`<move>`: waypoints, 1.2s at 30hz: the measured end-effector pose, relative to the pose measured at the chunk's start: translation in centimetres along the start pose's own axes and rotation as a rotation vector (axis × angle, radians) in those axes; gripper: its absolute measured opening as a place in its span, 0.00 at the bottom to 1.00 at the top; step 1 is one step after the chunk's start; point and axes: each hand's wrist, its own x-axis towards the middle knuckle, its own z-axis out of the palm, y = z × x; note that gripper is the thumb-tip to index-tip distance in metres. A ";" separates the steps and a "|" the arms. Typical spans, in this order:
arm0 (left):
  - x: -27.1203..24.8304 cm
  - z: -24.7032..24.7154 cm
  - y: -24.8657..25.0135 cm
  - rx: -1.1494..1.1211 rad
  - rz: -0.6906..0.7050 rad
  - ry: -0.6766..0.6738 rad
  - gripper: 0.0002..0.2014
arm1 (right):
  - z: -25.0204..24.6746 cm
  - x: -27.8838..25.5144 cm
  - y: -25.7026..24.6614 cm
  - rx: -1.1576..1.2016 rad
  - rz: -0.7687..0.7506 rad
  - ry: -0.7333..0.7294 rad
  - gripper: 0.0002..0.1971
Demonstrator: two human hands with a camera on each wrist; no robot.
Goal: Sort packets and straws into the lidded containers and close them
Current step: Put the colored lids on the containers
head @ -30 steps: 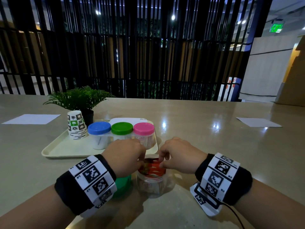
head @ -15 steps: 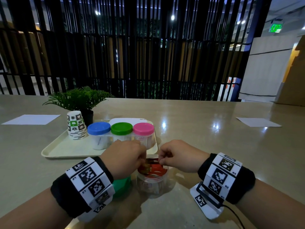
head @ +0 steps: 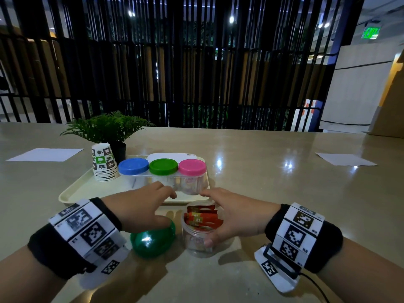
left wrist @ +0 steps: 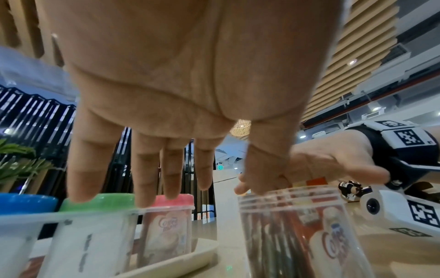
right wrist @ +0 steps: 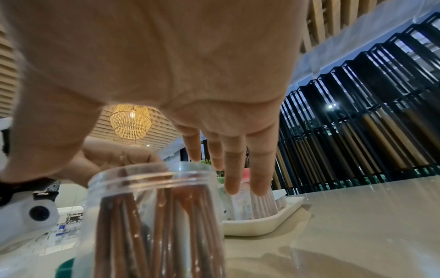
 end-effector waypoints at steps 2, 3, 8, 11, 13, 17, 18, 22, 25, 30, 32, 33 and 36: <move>0.1 0.4 0.2 -0.008 -0.022 -0.109 0.42 | 0.2 0.1 -0.2 0.009 0.004 -0.040 0.51; 0.2 0.8 0.4 -0.001 -0.034 -0.152 0.46 | 0.3 0.1 -0.2 0.005 0.012 -0.053 0.50; 1.1 2.6 0.4 0.098 -0.057 -0.241 0.52 | 1.0 0.7 -0.2 -0.083 0.053 -0.003 0.47; 1.2 2.8 0.1 0.112 -0.078 -0.265 0.52 | 1.0 0.9 -0.2 -0.096 0.059 0.017 0.45; 1.2 2.9 0.1 0.134 -0.080 -0.271 0.51 | 1.0 0.9 -0.2 -0.096 0.058 0.026 0.42; 1.4 3.2 0.4 0.171 -0.087 -0.281 0.46 | 1.1 1.0 -0.2 -0.078 0.070 0.030 0.40; 1.4 3.3 0.5 0.173 -0.090 -0.283 0.45 | 1.1 1.1 -0.2 -0.075 0.074 0.028 0.40; 1.5 3.2 0.2 0.131 -0.130 -0.280 0.47 | 1.1 1.2 -0.1 -0.083 0.070 0.025 0.39; 1.2 2.7 0.1 0.033 -0.160 -0.167 0.46 | 1.1 1.3 0.0 -0.084 0.068 0.026 0.39; -0.3 0.0 -0.3 -0.175 -0.168 0.222 0.41 | 1.0 1.5 0.3 -0.102 0.053 0.014 0.40; -0.7 -0.8 -0.1 -0.290 -0.128 0.387 0.40 | 1.0 1.6 0.5 -0.103 0.049 0.010 0.40; -0.9 -1.0 0.1 -0.358 -0.102 0.448 0.40 | 1.0 1.7 0.6 -0.103 0.046 0.010 0.40; -1.2 -1.1 1.7 -0.584 -0.006 0.518 0.42 | 1.0 1.7 1.0 -0.093 0.032 0.018 0.44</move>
